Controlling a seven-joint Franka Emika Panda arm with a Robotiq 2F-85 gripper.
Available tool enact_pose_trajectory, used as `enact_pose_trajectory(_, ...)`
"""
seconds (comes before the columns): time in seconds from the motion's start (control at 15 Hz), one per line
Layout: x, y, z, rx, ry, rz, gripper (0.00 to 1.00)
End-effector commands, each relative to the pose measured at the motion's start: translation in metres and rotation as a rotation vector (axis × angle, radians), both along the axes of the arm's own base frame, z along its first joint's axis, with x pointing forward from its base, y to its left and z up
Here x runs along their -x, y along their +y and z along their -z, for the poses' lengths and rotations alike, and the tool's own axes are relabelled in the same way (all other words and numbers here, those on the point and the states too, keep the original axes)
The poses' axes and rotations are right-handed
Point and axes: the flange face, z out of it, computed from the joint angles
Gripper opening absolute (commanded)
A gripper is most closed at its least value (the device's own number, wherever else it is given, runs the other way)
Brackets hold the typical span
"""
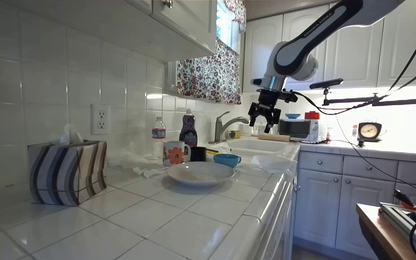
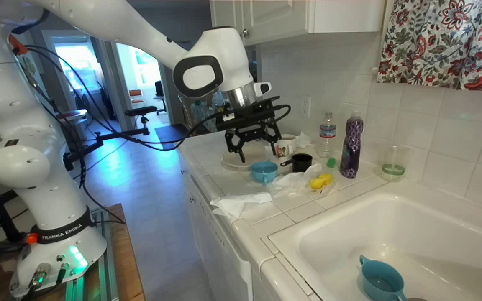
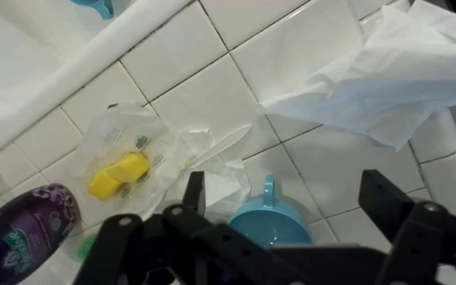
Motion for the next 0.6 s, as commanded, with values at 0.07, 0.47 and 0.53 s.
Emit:
enact_pose_trajectory(0.07,-0.016,0.019,0.021,-0.014,0.033,-0.135,1.0)
enact_pose_trajectory(0.47,-0.03,0.025,0.064,-0.053,0.094,-0.199,1.0)
enact_pose_trajectory(0.53,-0.032,0.024,0.071,-0.058,0.104,-0.2,1.0)
